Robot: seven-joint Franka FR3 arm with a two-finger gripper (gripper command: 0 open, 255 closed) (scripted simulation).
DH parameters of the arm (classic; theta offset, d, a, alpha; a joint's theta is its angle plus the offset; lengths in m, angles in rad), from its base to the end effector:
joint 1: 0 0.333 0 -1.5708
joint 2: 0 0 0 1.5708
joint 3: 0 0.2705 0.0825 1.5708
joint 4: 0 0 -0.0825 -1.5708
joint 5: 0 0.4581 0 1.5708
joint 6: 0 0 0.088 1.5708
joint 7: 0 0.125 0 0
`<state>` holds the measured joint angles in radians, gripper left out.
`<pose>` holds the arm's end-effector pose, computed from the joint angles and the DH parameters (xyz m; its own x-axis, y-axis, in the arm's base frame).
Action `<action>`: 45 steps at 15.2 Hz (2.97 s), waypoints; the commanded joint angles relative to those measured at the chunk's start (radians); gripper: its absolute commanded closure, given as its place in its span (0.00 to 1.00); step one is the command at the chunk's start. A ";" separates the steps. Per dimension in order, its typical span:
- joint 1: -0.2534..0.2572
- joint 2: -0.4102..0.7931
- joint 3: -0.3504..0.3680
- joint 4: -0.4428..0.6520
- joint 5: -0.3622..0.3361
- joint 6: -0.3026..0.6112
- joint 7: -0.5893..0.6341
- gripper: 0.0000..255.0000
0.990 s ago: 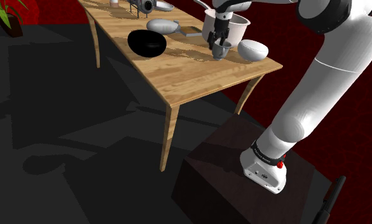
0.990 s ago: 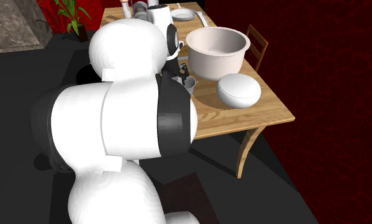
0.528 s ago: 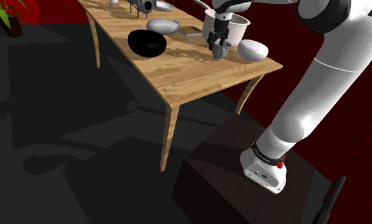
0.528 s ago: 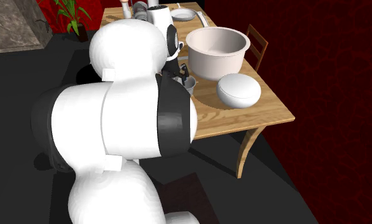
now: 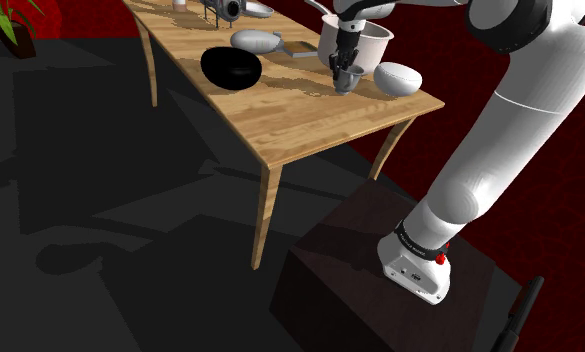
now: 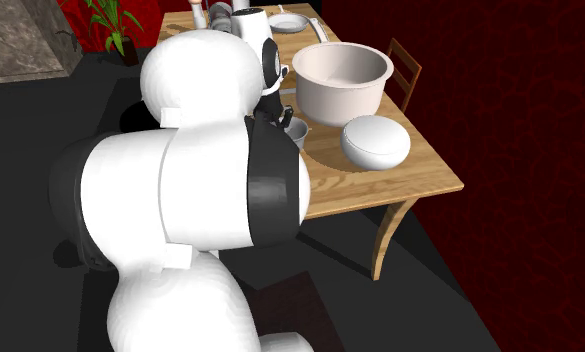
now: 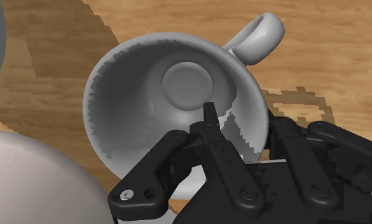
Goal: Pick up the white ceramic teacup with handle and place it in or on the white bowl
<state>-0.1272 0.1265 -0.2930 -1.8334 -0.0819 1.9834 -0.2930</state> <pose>0.6029 -0.2732 0.3746 0.9956 -0.0929 -0.0071 -0.0915 -0.9891 0.1150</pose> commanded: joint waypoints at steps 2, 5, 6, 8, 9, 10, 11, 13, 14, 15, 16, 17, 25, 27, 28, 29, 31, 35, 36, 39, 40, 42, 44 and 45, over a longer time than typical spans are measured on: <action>0.000 0.000 0.000 -0.001 0.000 0.000 0.000 1.00; 0.001 -0.008 0.000 0.029 -0.001 -0.039 -0.002 1.00; 0.001 -0.010 0.000 0.040 -0.001 -0.052 -0.003 1.00; 0.001 -0.014 0.000 0.062 -0.002 -0.078 -0.004 1.00; 0.001 -0.015 0.000 0.074 -0.002 -0.091 -0.005 1.00; 0.001 -0.017 0.000 0.086 -0.002 -0.104 -0.006 1.00; 0.001 -0.018 0.000 0.098 -0.002 -0.117 -0.007 1.00; 0.001 -0.019 0.000 0.123 -0.002 -0.143 -0.010 1.00; 0.001 -0.020 0.000 0.136 -0.002 -0.156 -0.011 1.00; 0.001 -0.020 0.000 0.149 -0.001 -0.170 -0.012 1.00; 0.001 -0.020 0.000 0.162 -0.001 -0.183 -0.013 1.00; 0.001 -0.020 0.000 0.176 -0.001 -0.196 -0.015 1.00; -0.001 -0.008 -0.002 0.298 0.004 -0.307 -0.027 1.00; -0.002 -0.002 -0.002 0.332 0.006 -0.335 -0.031 1.00; -0.002 0.001 -0.002 0.350 0.007 -0.350 -0.032 1.00; -0.003 0.005 -0.003 0.368 0.008 -0.364 -0.034 1.00; -0.005 0.013 -0.003 0.406 0.011 -0.394 -0.039 1.00; -0.008 0.030 -0.005 0.474 0.016 -0.446 -0.046 1.00; -0.022 0.031 -0.014 0.478 0.019 -0.446 -0.070 1.00; -0.066 0.042 -0.043 0.498 0.029 -0.449 -0.141 1.00; -0.081 0.048 -0.053 0.508 0.034 -0.451 -0.165 1.00; -0.114 0.064 -0.071 0.533 0.045 -0.457 -0.214 1.00; -0.148 0.086 -0.090 0.565 0.058 -0.465 -0.264 1.00; -0.166 0.099 -0.098 0.584 0.066 -0.470 -0.289 1.00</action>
<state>-0.2774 0.2184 -0.3831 -1.2662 -0.0212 1.5213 -0.5569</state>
